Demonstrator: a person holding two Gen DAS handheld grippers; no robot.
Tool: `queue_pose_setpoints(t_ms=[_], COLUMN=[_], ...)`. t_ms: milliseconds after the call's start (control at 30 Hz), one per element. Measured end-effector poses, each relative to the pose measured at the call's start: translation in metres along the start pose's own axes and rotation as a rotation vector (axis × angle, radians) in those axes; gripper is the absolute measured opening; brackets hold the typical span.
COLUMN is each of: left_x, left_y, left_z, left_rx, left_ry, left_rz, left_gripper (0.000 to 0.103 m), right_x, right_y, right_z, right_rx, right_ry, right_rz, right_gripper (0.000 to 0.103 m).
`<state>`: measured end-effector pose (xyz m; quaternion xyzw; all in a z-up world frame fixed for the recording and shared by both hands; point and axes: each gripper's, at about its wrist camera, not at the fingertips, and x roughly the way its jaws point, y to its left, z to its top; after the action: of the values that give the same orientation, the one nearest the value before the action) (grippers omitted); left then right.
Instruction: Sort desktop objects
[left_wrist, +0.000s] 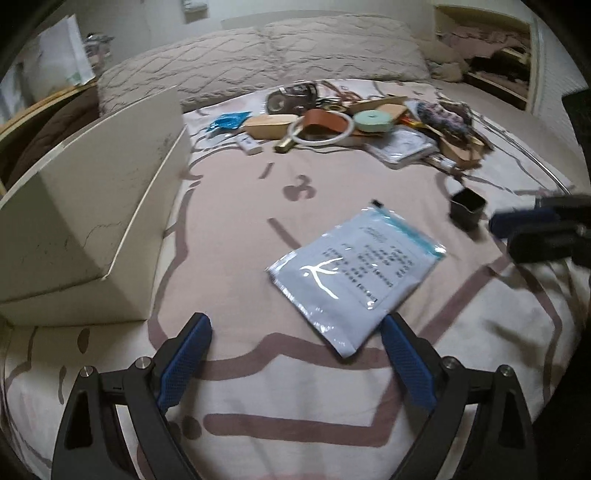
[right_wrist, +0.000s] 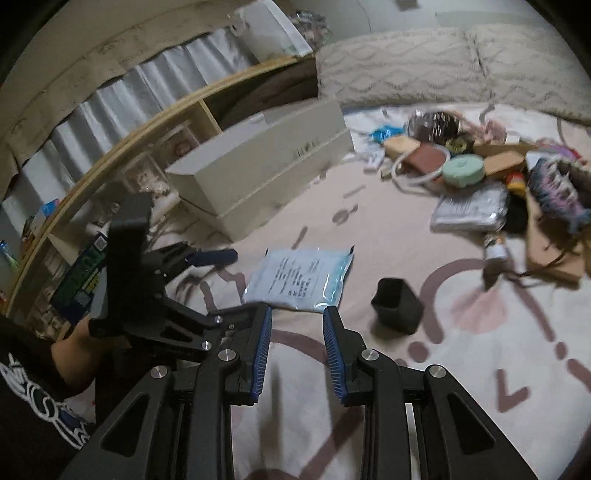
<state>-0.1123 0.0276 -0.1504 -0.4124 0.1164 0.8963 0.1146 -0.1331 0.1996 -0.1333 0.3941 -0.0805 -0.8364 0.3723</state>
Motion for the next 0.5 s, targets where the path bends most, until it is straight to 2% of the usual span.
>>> queue_pose_setpoints(t_ms=[133,233,400,500], left_x=[0.007,0.015,0.019,0.018], left_y=[0.009,0.014,0.017,0.018], left_z=[0.008,0.014,0.015,0.012], left_rx=[-0.051,-0.097,-0.137,-0.144], left_ry=[0.007,0.017,0.003,-0.008], left_rz=[0.047,0.075,0.081,0.062], left_gripper=[0.096,0.096,0.096,0.096], right_x=[0.017,0.019,0.014,0.01], right_y=[-0.006,-0.011,-0.025,-0.032], right_z=[-0.003,-0.005,-0.006,-0.006], right_rx=[0.049,0.07,0.104,0.134], right_ry=[0.053,0.057,0.039,0.03], right_rz=[-0.063,-0.102,-0.176,-0.182], right_gripper=[0.03,0.03,0.029,0.029])
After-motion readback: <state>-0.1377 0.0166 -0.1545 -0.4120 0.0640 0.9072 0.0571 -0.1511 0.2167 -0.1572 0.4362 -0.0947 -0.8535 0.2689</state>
